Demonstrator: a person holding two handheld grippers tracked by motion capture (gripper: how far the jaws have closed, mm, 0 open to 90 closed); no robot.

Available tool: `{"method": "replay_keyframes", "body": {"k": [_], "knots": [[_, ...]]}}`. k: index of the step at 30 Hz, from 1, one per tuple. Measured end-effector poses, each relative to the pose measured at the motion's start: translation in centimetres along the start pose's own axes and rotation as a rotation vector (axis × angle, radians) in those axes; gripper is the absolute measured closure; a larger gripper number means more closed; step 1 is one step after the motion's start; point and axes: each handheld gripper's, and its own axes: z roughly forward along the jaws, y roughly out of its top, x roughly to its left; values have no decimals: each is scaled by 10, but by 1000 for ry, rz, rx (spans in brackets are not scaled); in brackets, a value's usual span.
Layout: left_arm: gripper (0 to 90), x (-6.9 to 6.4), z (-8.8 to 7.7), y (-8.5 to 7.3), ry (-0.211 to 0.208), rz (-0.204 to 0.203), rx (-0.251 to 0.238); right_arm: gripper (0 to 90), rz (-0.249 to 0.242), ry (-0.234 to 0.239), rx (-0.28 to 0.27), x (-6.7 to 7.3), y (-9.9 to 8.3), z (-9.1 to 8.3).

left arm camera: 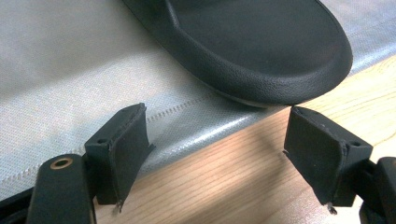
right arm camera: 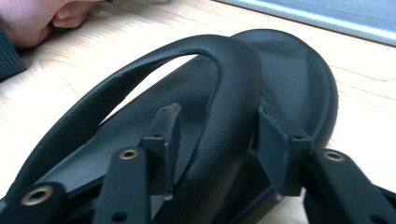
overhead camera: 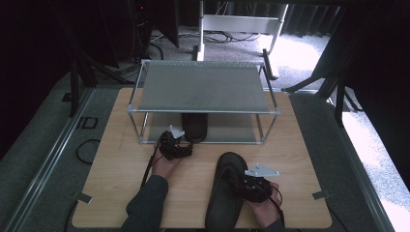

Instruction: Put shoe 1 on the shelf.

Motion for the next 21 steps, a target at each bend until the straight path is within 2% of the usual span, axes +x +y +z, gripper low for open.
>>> {"method": "replay_keyframes", "body": {"k": [3,10,12,14,16,21], "knots": [[226,0,0,0,-1,0,0,551,3,8,2,-2,2,1],[226,0,0,0,-1,-3,-2,653,-37,16,9,-1,11,10],[226,0,-1,0,-1,-3,-2,653,-41,16,11,-1,12,12],[226,0,-1,-1,-2,-5,-4,633,-38,-1,23,-1,14,17],[226,1,-1,-1,-2,-6,-4,686,-30,8,19,-2,14,17],[227,1,-1,-1,-1,-6,-5,698,-45,-16,9,-2,17,18]]}}
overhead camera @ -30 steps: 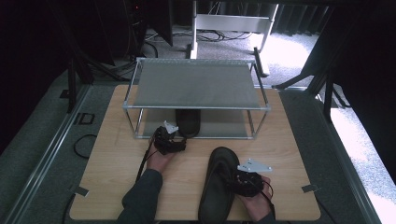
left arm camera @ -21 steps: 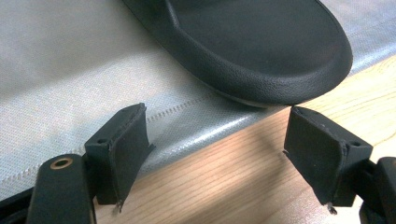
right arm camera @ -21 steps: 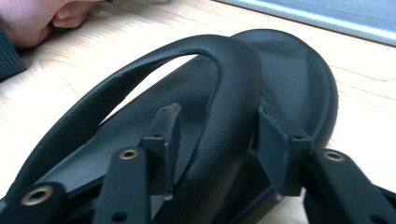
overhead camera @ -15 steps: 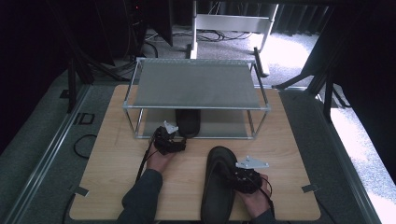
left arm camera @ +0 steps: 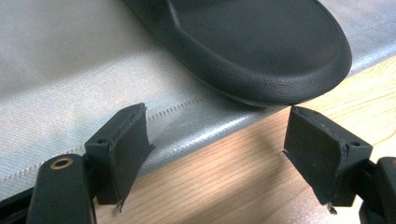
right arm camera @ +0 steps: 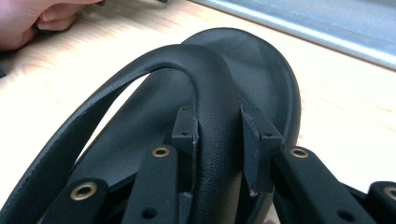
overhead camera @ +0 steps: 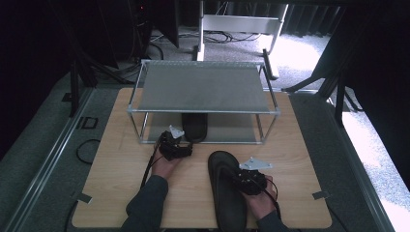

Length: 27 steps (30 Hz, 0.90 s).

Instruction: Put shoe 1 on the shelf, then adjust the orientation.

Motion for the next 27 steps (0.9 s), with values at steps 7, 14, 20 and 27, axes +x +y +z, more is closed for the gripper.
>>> {"method": "replay_keyframes", "body": {"k": [7,14,20,27], "knots": [[227,0,0,0,0,0,1,698,6,-28,-45,-9,14,-2],[227,0,0,0,-1,0,1,697,-14,-47,-86,-16,34,0],[227,0,0,0,-2,-1,0,698,-23,-60,-111,-19,46,1],[227,0,0,0,-3,-2,0,697,-32,-79,-117,-29,60,12]]}}
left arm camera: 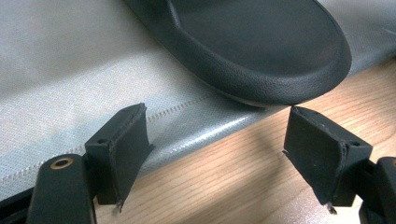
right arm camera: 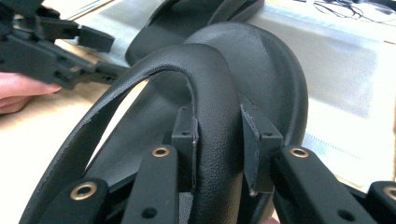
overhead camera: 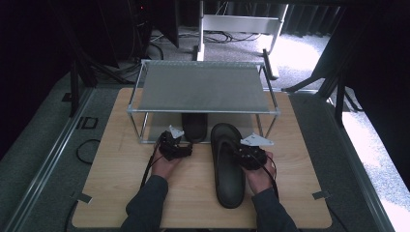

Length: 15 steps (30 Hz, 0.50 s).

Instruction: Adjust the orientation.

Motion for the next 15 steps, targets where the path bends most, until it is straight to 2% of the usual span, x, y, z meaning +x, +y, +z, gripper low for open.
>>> {"method": "replay_keyframes", "body": {"k": [12,15], "knots": [[227,0,0,0,0,-1,-1,696,-5,-40,-15,-20,17,32],[227,0,0,0,-1,-1,0,697,2,-53,-3,-24,21,47]]}}
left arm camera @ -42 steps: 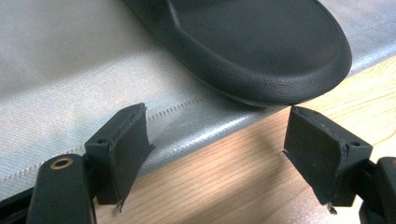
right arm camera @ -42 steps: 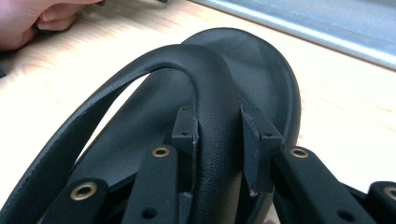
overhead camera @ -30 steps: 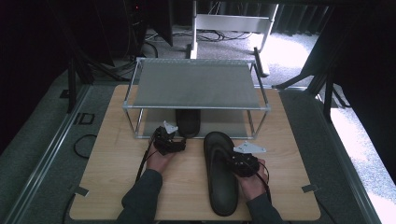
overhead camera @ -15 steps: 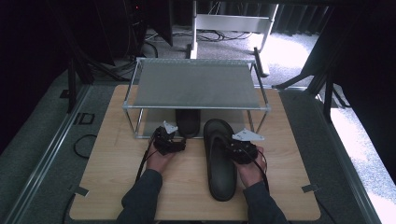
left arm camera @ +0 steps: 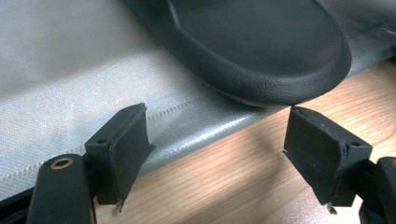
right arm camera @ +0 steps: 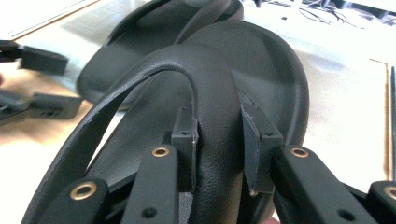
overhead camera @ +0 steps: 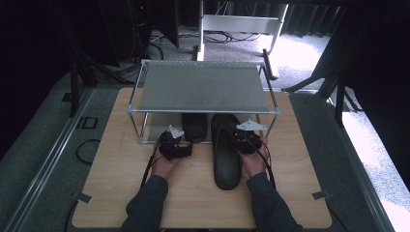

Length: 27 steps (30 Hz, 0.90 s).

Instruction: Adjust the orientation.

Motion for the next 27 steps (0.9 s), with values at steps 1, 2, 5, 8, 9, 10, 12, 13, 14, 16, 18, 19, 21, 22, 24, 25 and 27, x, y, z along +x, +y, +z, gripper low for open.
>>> {"method": "replay_keyframes", "body": {"k": [1,2,5,8,9,10,12,13,14,16,18,19,21,22,24,25,27], "knots": [[227,0,0,0,0,-1,-1,697,0,0,0,0,0,0],[227,0,0,0,0,0,0,697,-1,0,9,0,0,4],[227,0,0,0,0,-1,-1,699,-14,-13,17,0,2,17],[227,0,0,0,0,-1,-2,699,-18,-30,12,-1,4,22],[227,0,0,0,0,-1,-2,699,-18,-32,7,-2,5,23],[227,0,0,0,-1,-2,-2,700,-15,-36,5,-2,6,25],[228,0,0,0,1,-4,-2,701,-15,-48,12,-3,8,30],[231,0,0,0,-1,-6,-3,703,-25,-57,15,-3,8,33],[232,1,0,0,-3,-10,-6,703,-28,-62,24,-3,8,35],[232,1,0,0,-2,-10,-5,704,-8,-78,40,-4,5,40],[232,1,0,0,-3,-10,-5,705,2,-76,35,-5,3,41],[232,1,0,0,-3,-10,-5,702,4,-79,35,-6,2,41],[232,1,0,0,-4,-11,-5,616,5,-76,20,-6,0,39],[233,1,0,0,-3,-10,-5,586,9,-74,19,-6,0,38],[239,0,0,0,4,-2,0,528,4,-73,18,-4,-4,34],[239,0,0,0,9,3,2,505,1,-73,19,-2,-7,32],[239,-1,0,0,9,6,4,450,-3,-62,12,3,-15,23]]}}
